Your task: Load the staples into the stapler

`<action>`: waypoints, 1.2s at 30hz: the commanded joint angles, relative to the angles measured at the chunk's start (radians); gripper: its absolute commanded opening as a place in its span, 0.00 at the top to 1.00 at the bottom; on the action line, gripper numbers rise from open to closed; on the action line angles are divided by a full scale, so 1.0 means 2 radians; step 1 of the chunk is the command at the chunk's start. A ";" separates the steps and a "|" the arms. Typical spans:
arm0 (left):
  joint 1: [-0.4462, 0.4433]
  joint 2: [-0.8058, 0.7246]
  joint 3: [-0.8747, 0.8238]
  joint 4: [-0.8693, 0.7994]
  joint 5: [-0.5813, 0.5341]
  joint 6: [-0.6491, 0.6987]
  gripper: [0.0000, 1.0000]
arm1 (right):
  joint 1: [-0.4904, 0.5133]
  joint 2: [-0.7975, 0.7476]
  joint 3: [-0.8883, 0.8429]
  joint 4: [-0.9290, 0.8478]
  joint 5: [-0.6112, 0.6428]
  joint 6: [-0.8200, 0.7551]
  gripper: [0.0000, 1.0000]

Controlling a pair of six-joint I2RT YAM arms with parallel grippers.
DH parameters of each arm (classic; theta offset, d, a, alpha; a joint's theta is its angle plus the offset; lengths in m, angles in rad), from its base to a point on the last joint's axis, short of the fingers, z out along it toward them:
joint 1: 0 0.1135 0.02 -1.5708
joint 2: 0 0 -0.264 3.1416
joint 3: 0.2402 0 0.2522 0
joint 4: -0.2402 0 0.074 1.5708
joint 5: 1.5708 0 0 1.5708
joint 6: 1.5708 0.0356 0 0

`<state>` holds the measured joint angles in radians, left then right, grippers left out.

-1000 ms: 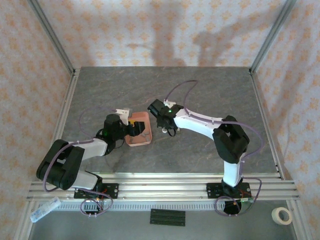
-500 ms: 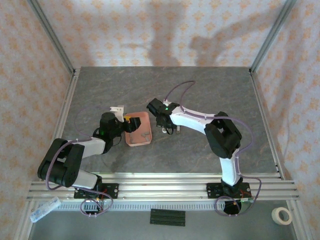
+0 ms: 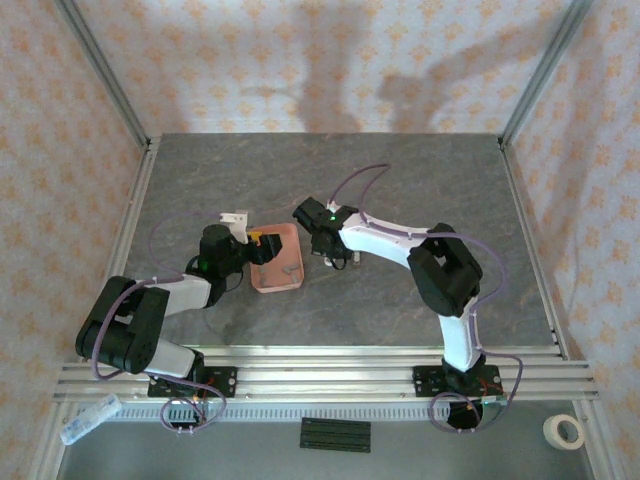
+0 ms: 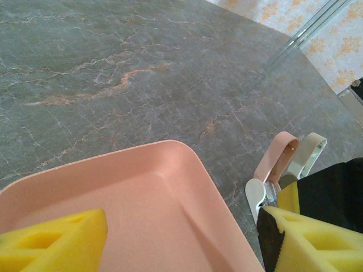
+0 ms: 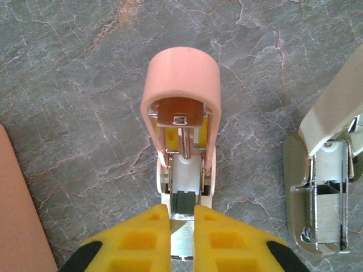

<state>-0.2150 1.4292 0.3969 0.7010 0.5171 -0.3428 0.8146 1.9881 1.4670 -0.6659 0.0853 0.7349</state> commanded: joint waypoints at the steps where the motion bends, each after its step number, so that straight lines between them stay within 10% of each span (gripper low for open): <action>1: 0.004 0.002 -0.001 0.018 0.006 -0.002 0.28 | -0.001 0.010 -0.002 -0.013 0.005 0.012 0.87; 28: 0.005 0.000 -0.002 0.015 0.005 -0.001 0.28 | 0.000 0.018 -0.013 -0.018 -0.012 0.011 0.87; 36: 0.004 -0.001 -0.002 0.016 0.006 -0.002 0.28 | 0.000 0.010 0.009 -0.022 -0.003 0.002 0.74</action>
<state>-0.2138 1.4292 0.3969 0.7010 0.5171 -0.3424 0.8146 2.0060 1.4532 -0.6678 0.0597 0.7422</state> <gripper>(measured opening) 0.718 0.254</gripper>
